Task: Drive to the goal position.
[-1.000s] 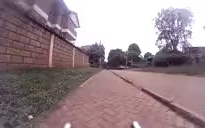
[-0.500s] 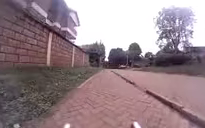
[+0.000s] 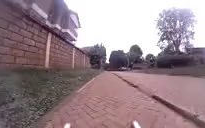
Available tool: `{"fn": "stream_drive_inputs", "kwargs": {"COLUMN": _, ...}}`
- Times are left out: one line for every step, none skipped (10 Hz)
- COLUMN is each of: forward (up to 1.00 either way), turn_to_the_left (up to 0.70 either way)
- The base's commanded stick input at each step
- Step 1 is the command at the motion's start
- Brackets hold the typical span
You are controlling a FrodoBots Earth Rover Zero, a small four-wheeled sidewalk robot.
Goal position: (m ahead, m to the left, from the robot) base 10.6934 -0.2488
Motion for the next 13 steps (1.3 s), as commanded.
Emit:
{"fn": "stream_drive_inputs", "kwargs": {"forward": 0.50, "turn_to_the_left": 0.00}}
{"fn": "stream_drive_inputs", "kwargs": {"forward": 0.50, "turn_to_the_left": 0.00}}
{"fn": "stream_drive_inputs", "kwargs": {"forward": 0.50, "turn_to_the_left": 0.00}}
{"fn": "stream_drive_inputs", "kwargs": {"forward": 0.50, "turn_to_the_left": 0.00}}
{"fn": "stream_drive_inputs", "kwargs": {"forward": 0.50, "turn_to_the_left": 0.00}}
{"fn": "stream_drive_inputs", "kwargs": {"forward": 0.50, "turn_to_the_left": 0.00}}
{"fn": "stream_drive_inputs", "kwargs": {"forward": 0.50, "turn_to_the_left": 0.00}}
{"fn": "stream_drive_inputs", "kwargs": {"forward": 0.50, "turn_to_the_left": 0.00}}
{"fn": "stream_drive_inputs", "kwargs": {"forward": 0.50, "turn_to_the_left": 0.00}}
{"fn": "stream_drive_inputs", "kwargs": {"forward": 0.50, "turn_to_the_left": 0.00}}
{"fn": "stream_drive_inputs", "kwargs": {"forward": 0.50, "turn_to_the_left": 0.00}}
{"fn": "stream_drive_inputs", "kwargs": {"forward": 0.50, "turn_to_the_left": 0.00}}
{"fn": "stream_drive_inputs", "kwargs": {"forward": 0.50, "turn_to_the_left": 0.00}}
